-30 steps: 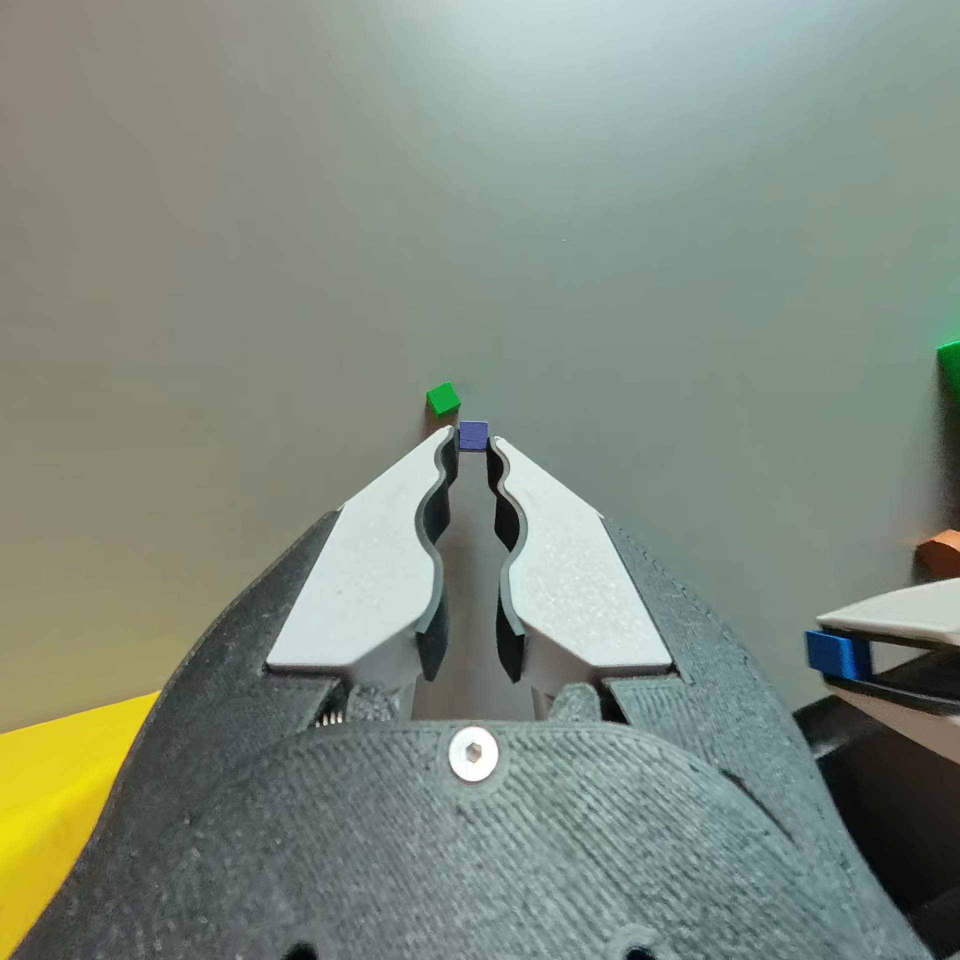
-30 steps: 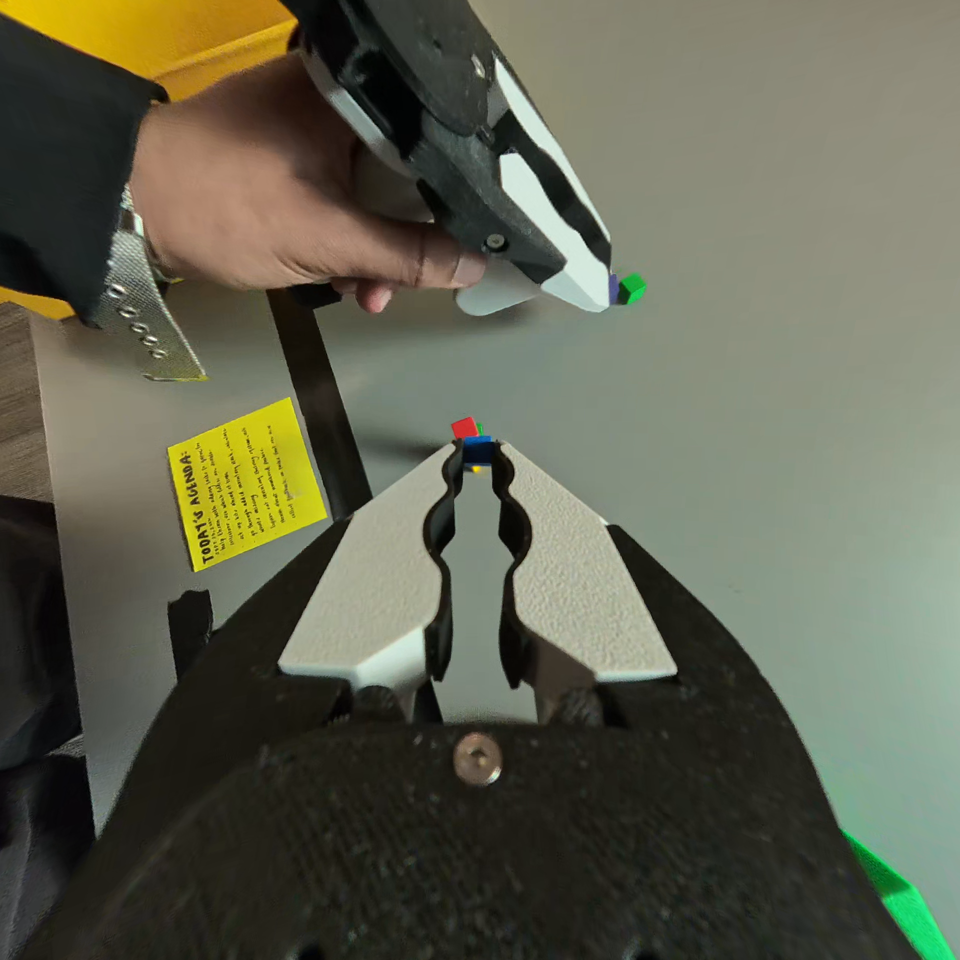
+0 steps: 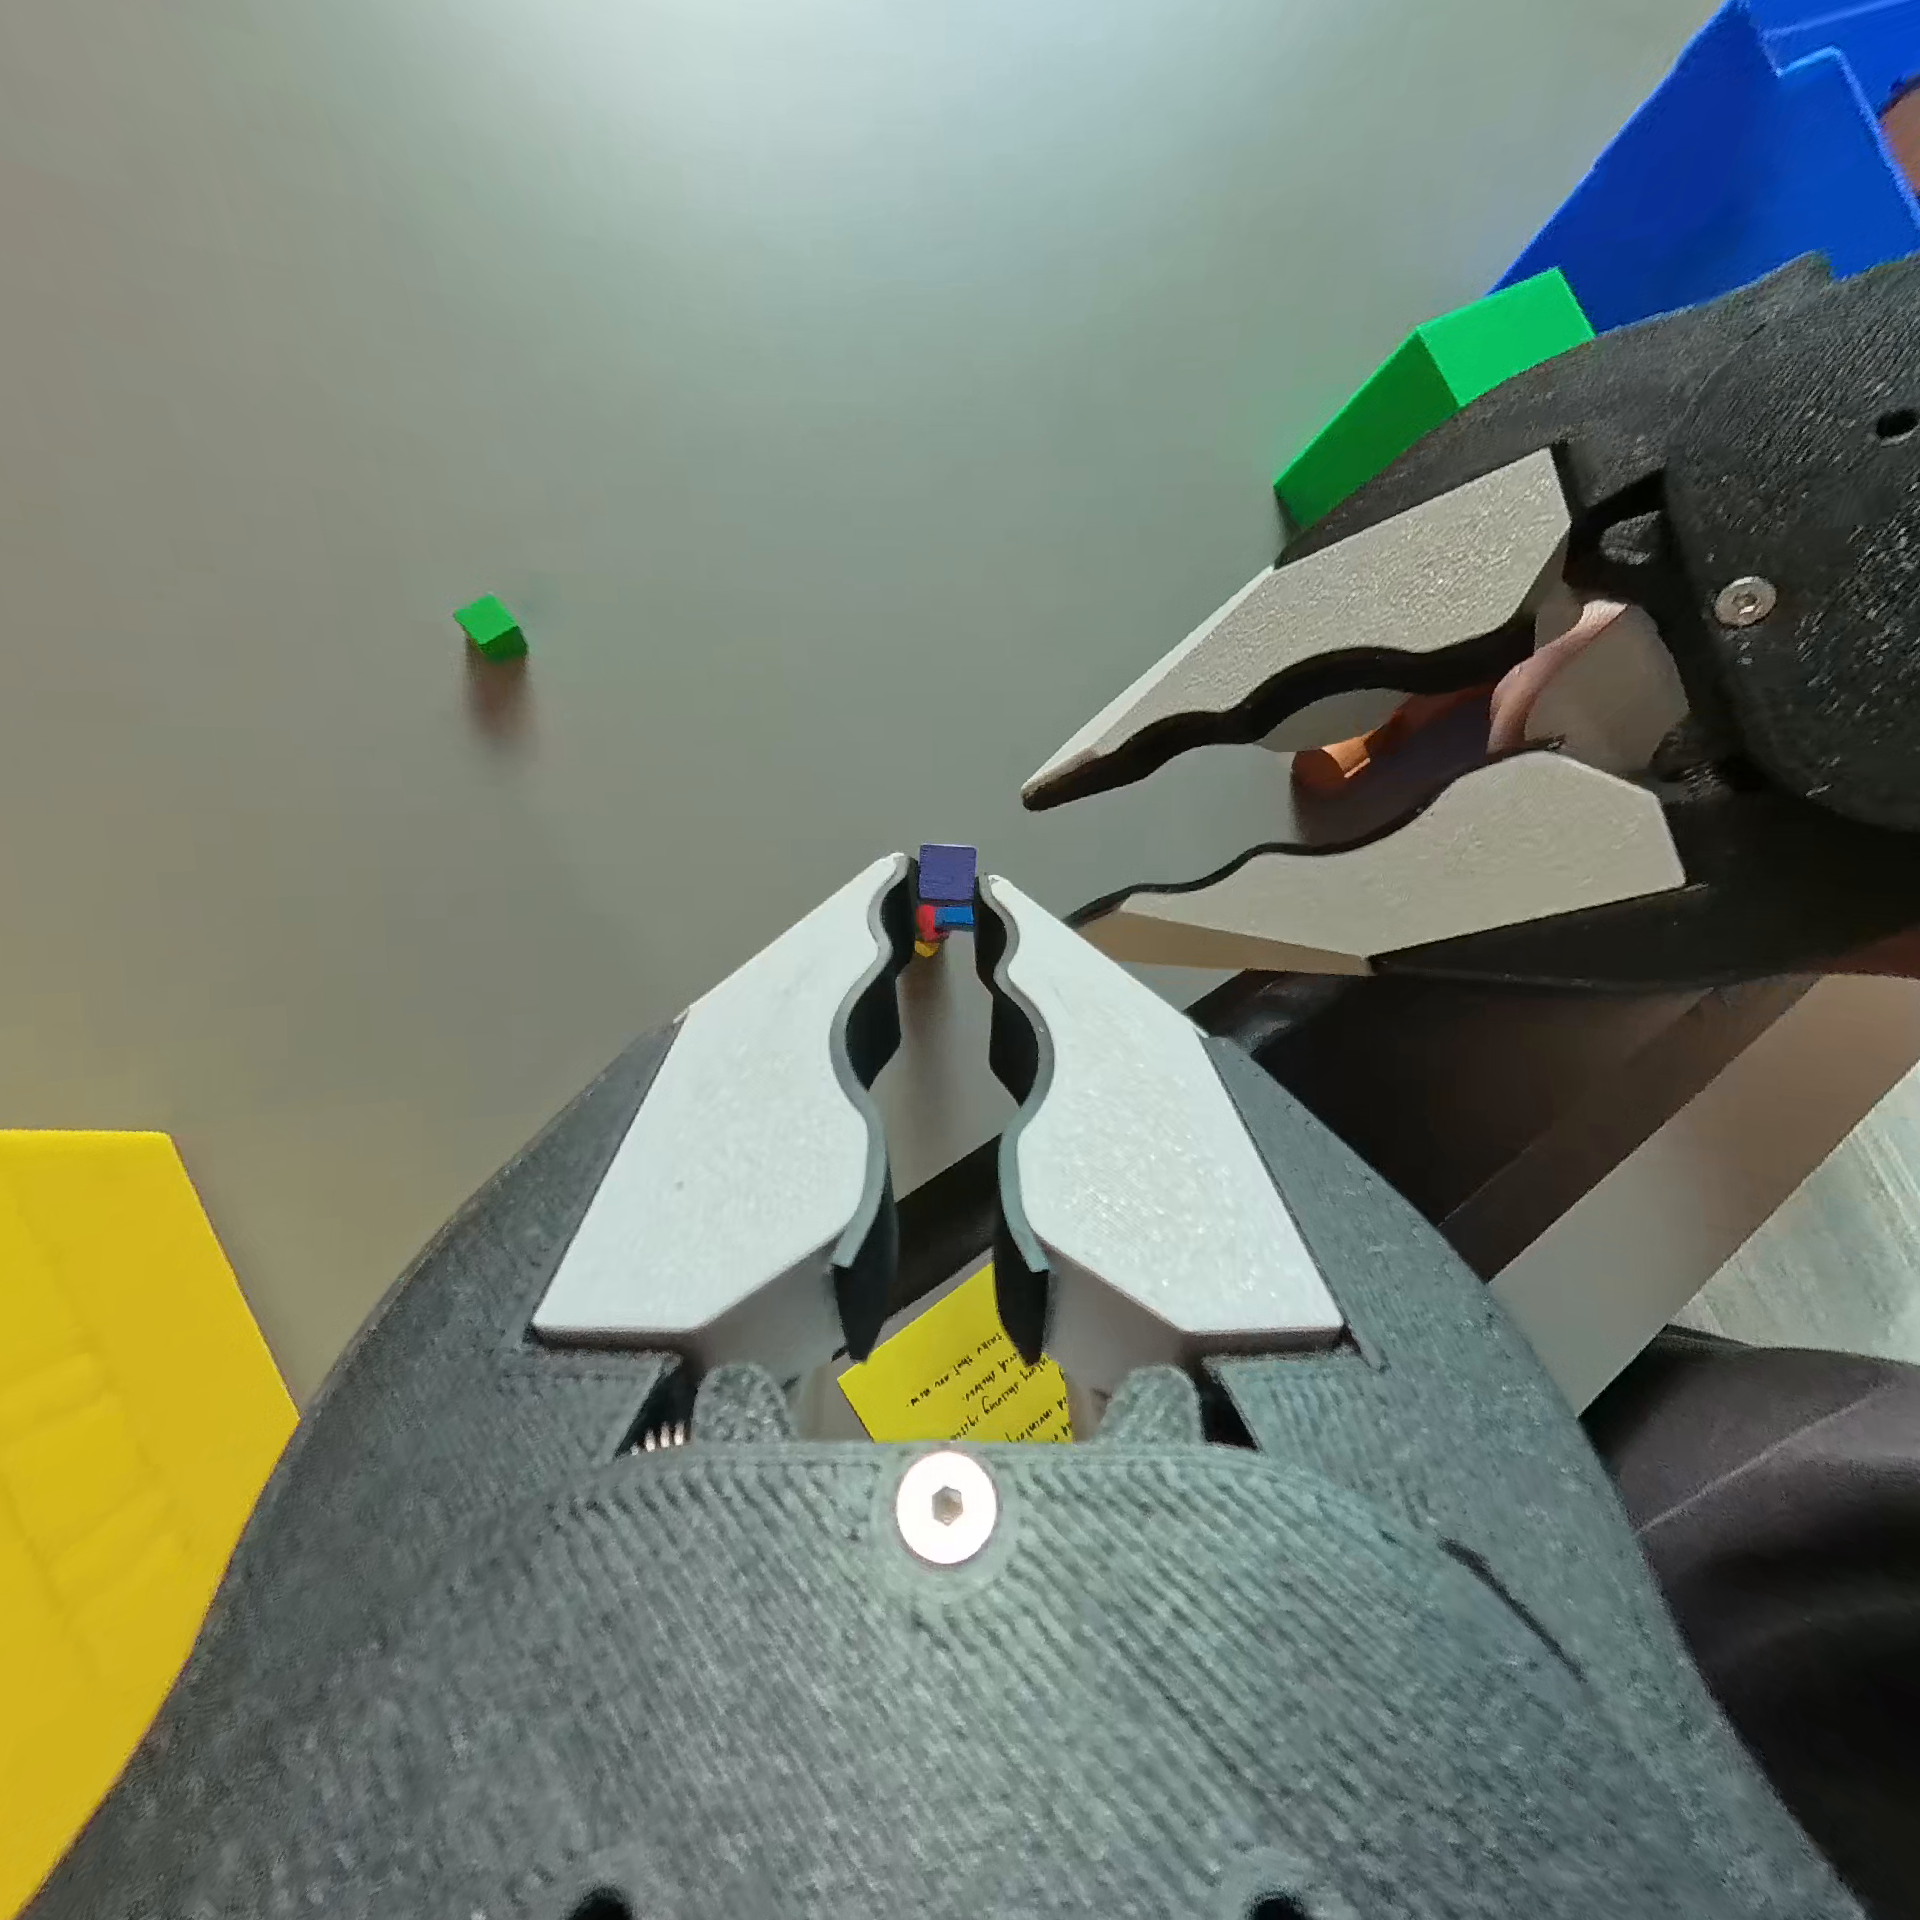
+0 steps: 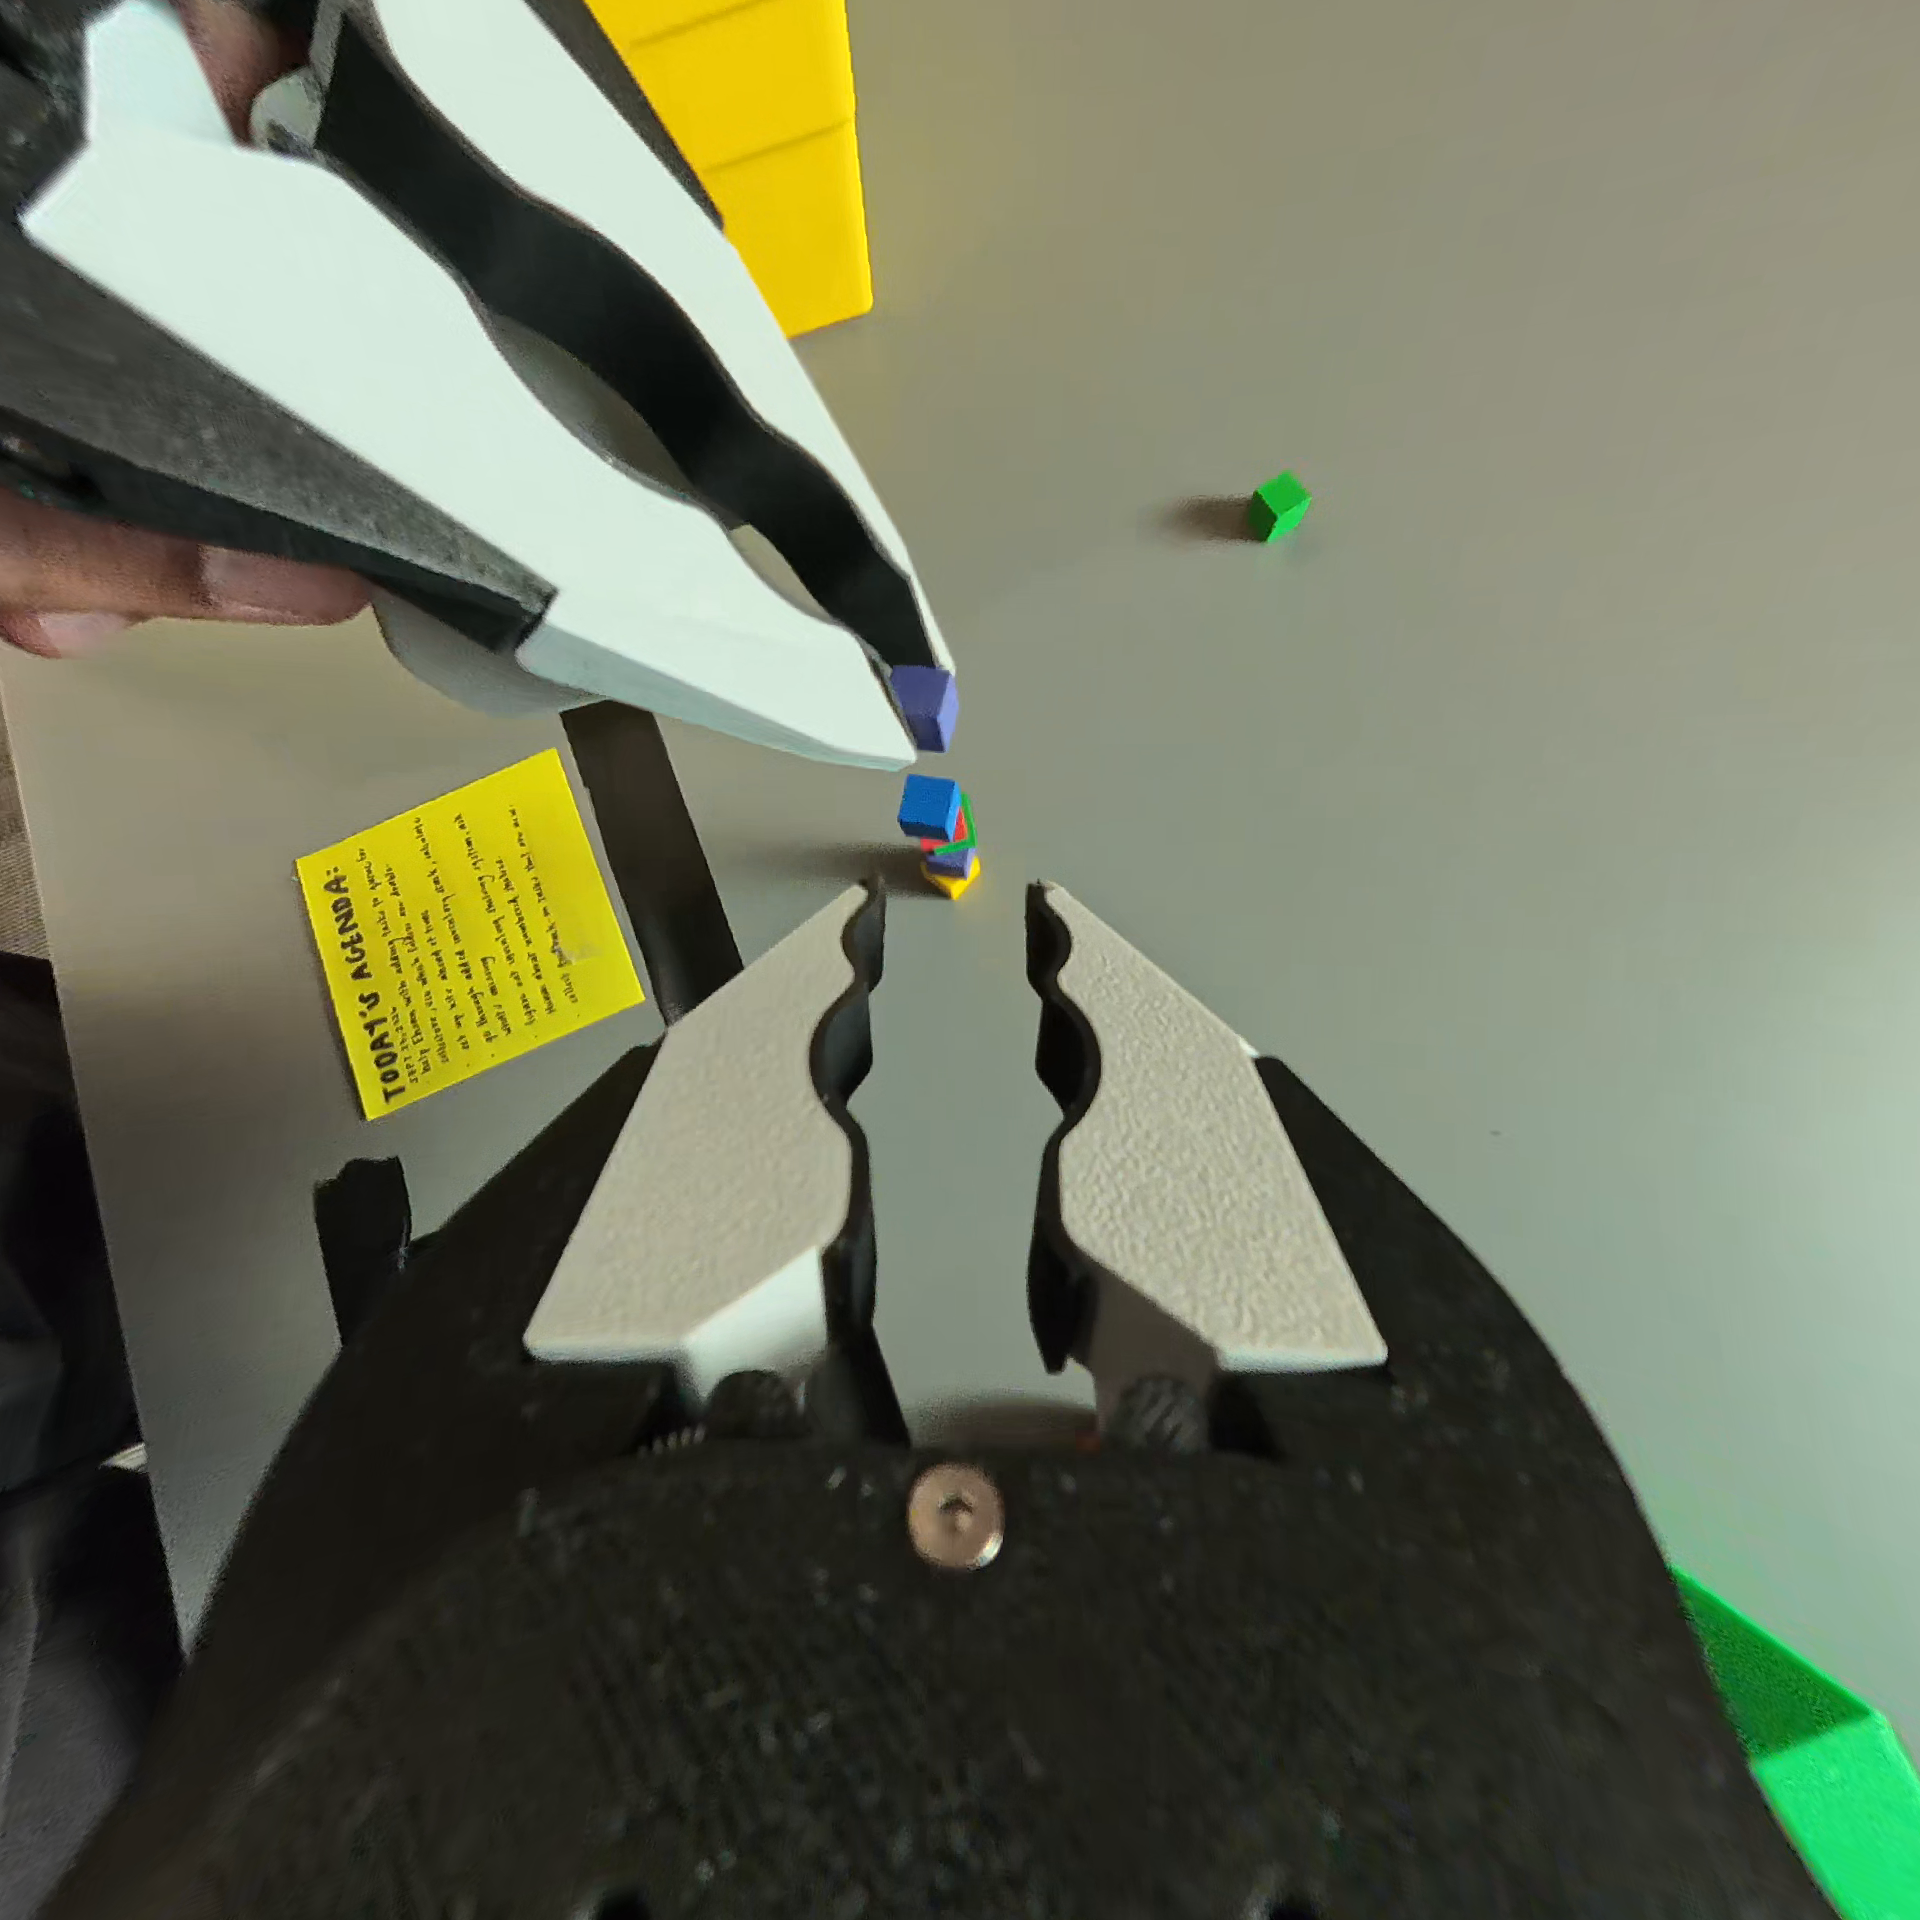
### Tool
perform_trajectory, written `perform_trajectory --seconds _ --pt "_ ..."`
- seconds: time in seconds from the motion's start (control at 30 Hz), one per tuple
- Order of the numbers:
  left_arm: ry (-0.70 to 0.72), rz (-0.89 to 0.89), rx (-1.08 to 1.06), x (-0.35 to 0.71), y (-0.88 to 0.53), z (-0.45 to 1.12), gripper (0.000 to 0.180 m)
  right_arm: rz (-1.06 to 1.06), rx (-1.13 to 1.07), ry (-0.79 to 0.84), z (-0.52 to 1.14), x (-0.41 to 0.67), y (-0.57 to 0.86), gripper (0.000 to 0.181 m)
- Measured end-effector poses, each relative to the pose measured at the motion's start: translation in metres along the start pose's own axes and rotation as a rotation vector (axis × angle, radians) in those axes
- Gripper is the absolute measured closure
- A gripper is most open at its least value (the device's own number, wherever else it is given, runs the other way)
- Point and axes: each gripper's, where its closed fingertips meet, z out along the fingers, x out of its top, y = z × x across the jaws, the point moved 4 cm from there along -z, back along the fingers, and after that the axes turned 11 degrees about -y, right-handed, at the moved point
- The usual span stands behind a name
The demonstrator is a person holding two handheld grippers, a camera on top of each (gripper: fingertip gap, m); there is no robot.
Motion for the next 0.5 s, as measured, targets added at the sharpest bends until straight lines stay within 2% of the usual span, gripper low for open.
perform_trajectory --seconds 0.37,0.5 --pt "-0.045 0.048 0.02 -0.005 0.006 0.012 0.172 0.061 -0.021 0.02 -0.01 -0.009 0.006 0.157" --pt "-0.051 0.041 0.009 -0.007 0.007 0.012 0.165 0.058 -0.026 0.03 -0.013 -0.005 0.009 0.157"
